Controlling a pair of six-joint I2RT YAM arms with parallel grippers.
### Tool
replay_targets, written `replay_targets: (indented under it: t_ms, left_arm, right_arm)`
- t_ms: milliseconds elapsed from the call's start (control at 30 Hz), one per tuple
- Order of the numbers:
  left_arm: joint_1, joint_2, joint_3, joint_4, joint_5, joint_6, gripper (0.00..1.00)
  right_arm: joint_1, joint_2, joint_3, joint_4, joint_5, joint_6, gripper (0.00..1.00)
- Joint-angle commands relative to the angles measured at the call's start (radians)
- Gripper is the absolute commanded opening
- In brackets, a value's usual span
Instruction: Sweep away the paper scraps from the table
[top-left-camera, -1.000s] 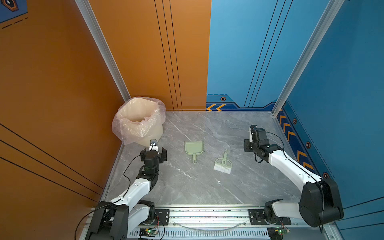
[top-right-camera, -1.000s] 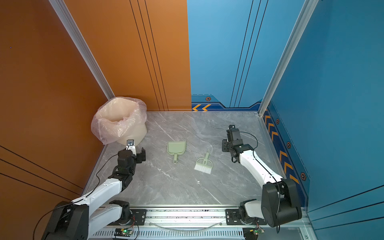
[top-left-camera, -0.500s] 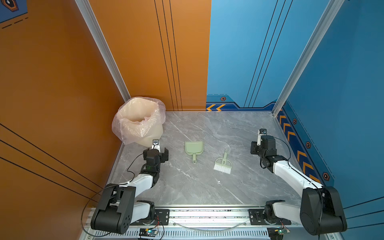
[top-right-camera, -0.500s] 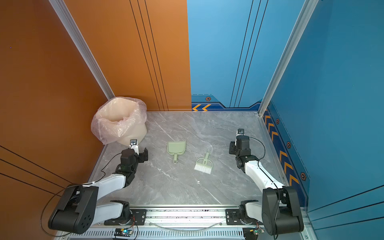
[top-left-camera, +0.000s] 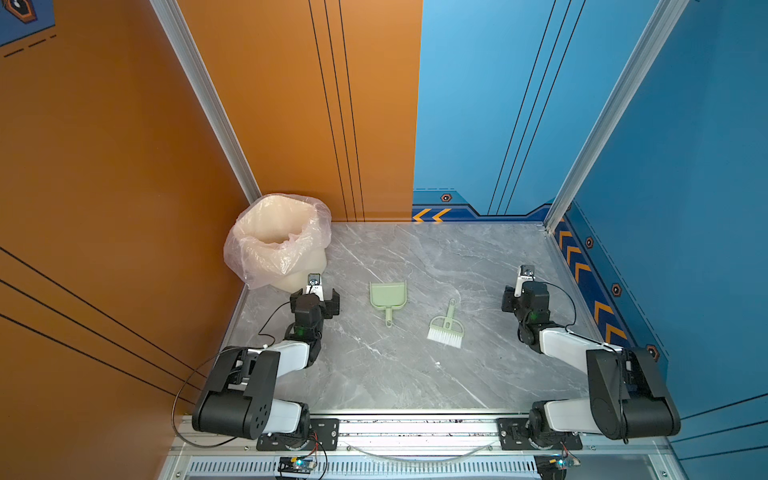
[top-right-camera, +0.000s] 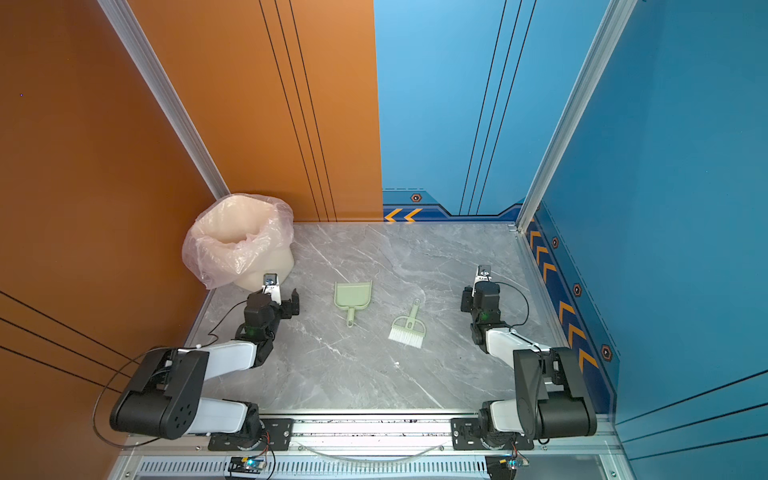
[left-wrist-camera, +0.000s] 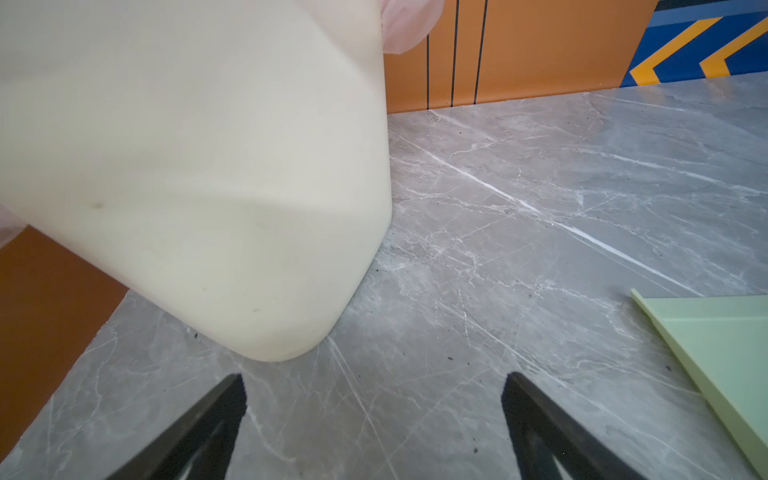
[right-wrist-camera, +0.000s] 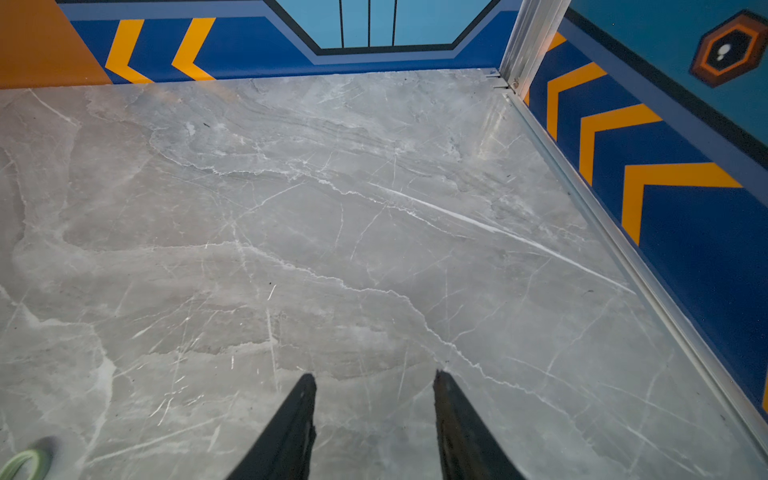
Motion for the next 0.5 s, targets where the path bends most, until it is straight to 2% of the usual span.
replay_targets:
  t_ms: [0,200,467]
  left_arm:
    - [0.009,0.054,-0.007,0.115,-0.01,0.019,0.98]
    - [0.01,0.138,-0.01,0.216,-0.044,0.016,0.98]
    - [0.008,0.133,0.006,0.176,-0.077,0.0,0.98]
  right_arm:
    - [0.003,0.028,-0.022,0.139,0.029,-0.025,0.48]
    - [0.015,0.092,0.001,0.163,0.05,-0.037,0.48]
    - [-0.004,0.094,-0.013,0.186,0.047,-0.015,0.5]
